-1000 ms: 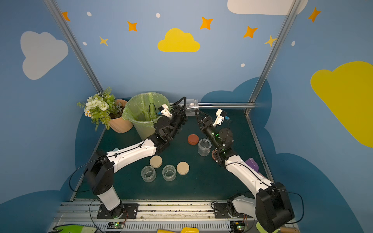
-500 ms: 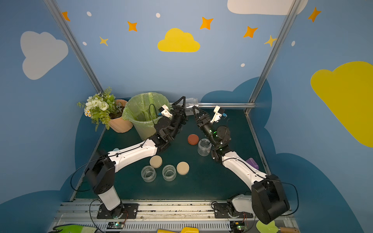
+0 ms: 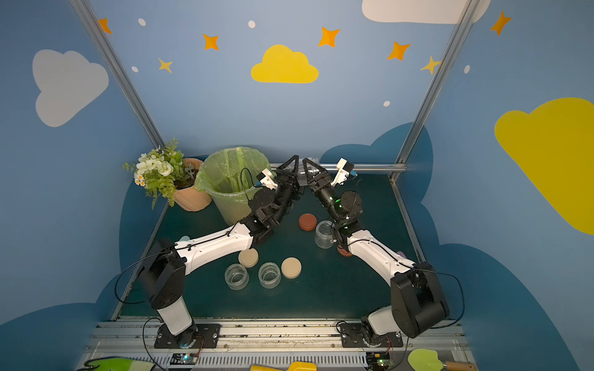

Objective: Empty expired oatmeal from jars
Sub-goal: Place the jar at the center of the board.

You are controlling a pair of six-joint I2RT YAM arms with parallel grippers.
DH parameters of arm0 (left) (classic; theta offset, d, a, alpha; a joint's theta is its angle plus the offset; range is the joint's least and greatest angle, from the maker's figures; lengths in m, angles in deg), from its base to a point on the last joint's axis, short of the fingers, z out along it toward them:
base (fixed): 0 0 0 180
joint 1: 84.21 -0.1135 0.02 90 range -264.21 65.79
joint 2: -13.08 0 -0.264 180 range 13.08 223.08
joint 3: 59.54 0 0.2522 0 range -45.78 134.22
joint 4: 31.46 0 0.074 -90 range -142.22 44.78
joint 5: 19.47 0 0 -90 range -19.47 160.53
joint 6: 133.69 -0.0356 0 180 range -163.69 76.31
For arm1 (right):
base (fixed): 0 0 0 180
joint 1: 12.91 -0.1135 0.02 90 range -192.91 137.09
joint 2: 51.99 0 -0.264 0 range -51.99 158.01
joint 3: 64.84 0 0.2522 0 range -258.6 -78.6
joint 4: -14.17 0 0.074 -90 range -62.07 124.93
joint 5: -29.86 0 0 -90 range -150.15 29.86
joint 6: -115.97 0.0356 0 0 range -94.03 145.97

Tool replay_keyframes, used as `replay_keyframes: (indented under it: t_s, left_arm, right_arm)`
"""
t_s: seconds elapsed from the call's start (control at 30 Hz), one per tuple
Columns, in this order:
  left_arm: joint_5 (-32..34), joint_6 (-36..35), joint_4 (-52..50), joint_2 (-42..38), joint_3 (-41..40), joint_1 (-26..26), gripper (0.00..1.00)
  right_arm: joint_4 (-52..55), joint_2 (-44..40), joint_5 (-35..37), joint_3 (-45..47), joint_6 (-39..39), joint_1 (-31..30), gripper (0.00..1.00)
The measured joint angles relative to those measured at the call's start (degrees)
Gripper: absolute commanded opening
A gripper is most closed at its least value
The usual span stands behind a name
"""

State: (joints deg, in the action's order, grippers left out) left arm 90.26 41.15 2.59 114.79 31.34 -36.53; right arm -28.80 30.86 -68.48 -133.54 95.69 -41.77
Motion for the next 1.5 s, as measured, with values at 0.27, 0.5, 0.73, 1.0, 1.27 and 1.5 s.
replay_keyframes:
  t_s: [0.27, 0.5, 0.73, 1.0, 1.27, 1.5]
  left_arm:
    - [0.33, -0.20, 0.61, 0.63, 0.00, -0.50, 0.03]
    - [0.02, 0.26, 0.20, 1.62, 0.87, -0.76, 0.52]
    - [-1.73, 0.37, 1.25, 0.46, -1.88, -1.64, 0.97]
    - [-5.92, -4.39, -1.09, -4.96, -8.90, -3.85, 1.00]
    - [-11.54, -11.63, -8.28, -16.20, -14.69, -6.60, 1.00]
    - [-12.11, -25.86, -24.55, -34.93, -23.61, -6.56, 1.00]
  right_arm:
    - [1.18, 1.66, -1.36, -1.51, -0.55, -0.02, 0.79]
    - [3.65, 1.66, -0.74, -2.08, -2.05, 0.33, 0.40]
    - [7.85, 0.37, -0.98, -2.19, -4.70, -0.07, 0.21]
    - [17.73, -2.80, -1.57, -2.45, -10.86, -0.42, 0.20]
    - [30.56, -4.98, -3.82, -6.23, -21.35, -0.74, 0.21]
    - [42.49, -1.27, -5.49, -7.69, -35.30, -2.75, 0.23]
